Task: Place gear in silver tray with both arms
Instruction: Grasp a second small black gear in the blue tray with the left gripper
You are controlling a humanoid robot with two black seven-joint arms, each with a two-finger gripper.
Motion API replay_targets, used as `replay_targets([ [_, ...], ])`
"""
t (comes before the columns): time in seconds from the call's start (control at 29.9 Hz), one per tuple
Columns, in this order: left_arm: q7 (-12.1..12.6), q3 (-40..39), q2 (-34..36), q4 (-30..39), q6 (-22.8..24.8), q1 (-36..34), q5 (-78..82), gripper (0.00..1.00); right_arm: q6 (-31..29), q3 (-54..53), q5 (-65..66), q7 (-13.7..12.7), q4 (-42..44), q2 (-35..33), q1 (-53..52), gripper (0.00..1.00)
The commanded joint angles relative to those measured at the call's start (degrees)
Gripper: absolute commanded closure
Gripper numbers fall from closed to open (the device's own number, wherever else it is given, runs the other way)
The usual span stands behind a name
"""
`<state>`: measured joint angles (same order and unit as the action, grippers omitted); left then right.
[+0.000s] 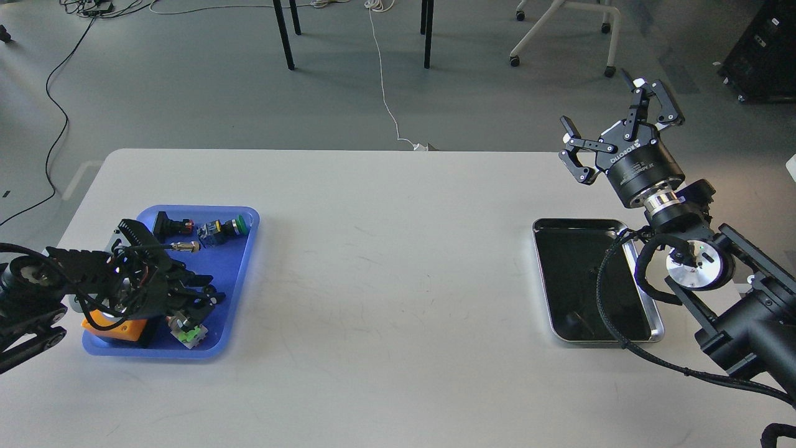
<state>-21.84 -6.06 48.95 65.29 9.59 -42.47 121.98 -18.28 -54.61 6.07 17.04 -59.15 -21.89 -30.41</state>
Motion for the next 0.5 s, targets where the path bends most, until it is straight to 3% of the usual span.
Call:
replay_targets([
  [0.0,0.0,0.0,0.0,0.0,0.0,-0.1,-0.2,0.59,0.0,0.0,0.1,0.0,0.1,0.0,0.0,0.01],
  [0.3,-0.1,0.0,-0.2,-0.3,0.3,0.0,-0.4,0.61,0.1,0.0,0.1,0.0,0.0,0.1,-0.1,0.01],
  [0.47,-0.1,-0.1,-0.2,-1.2,0.2,-0.1,-0.5,0.69,0.1,-0.1,0.1,0.0,0.0,0.0,-0.1,0.01],
])
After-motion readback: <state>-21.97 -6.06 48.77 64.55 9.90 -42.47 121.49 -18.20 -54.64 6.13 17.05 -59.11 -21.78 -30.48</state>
